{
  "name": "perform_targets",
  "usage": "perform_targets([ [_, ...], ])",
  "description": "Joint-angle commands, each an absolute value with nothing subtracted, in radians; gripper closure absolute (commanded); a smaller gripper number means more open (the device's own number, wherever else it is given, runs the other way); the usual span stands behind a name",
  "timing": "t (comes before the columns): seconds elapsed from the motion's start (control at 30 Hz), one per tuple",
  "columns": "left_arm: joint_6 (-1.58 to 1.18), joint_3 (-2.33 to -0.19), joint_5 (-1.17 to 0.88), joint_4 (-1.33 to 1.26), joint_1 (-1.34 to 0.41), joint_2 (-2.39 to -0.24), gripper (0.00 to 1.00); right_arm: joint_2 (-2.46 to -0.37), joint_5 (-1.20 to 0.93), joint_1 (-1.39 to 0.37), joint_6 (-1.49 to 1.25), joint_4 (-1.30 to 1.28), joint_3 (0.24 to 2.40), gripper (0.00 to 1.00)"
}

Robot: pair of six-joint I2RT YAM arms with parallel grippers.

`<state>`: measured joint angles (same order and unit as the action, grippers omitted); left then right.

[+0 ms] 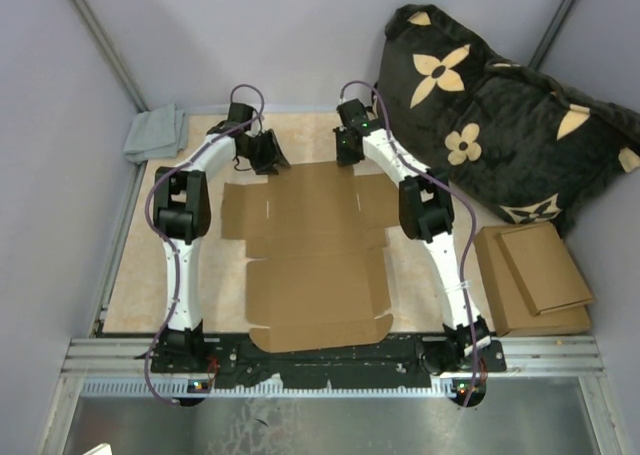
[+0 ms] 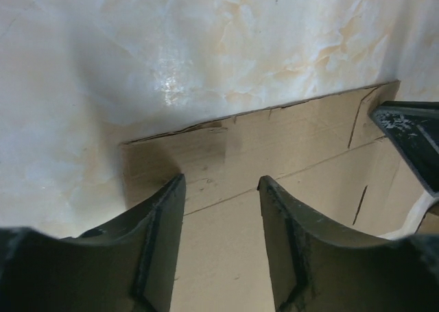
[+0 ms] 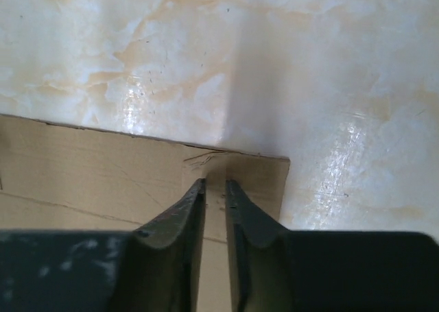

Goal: Fold the paper box

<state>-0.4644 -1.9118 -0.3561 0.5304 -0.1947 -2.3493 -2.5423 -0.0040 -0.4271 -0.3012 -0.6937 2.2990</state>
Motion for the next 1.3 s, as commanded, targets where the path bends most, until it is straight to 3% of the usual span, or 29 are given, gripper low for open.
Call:
perform_targets([
  [0.0,-0.446,-1.932,-0.336,0.624,-0.176,-2.351,0.4,-2.482,-0.025,-0.393,-0.296,-0.699,2.289,0.75],
  [0.1,-0.45,-1.883,-0.322,0.617,-0.146,-2.242,0.31,-2.322,-0.032,-0.375,-0.303,-0.627,2.137,0.54],
  [0.23,-0.442,-1.66,-0.287,0.558,-0.132,-2.018,0.28,-2.052,-0.031,-0.357,-0.324,-0.53,1.854,0.27],
  [0.3,-0.451,-1.477,-0.281,0.493,-0.132,-1.886,0.28,-1.899,-0.031,-0.352,-0.344,-0.5,1.699,0.23],
  [0.47,-0.524,-1.068,-0.312,0.349,-0.132,-1.609,0.28,-1.648,-0.055,-0.351,-0.42,-0.39,1.285,0.25],
  [0.67,-0.569,-0.813,-0.339,0.266,-0.135,-1.455,0.29,-1.5,-0.149,-0.351,-0.477,-0.249,0.955,0.28],
  [0.9,-0.569,-0.729,-0.289,0.277,-0.134,-1.317,0.28,-1.477,-0.169,-0.351,-0.48,-0.238,0.876,0.31],
  [1.27,-0.574,-0.676,-0.301,0.238,-0.135,-1.368,0.29,-1.505,-0.207,-0.355,-0.507,-0.17,0.794,0.34],
])
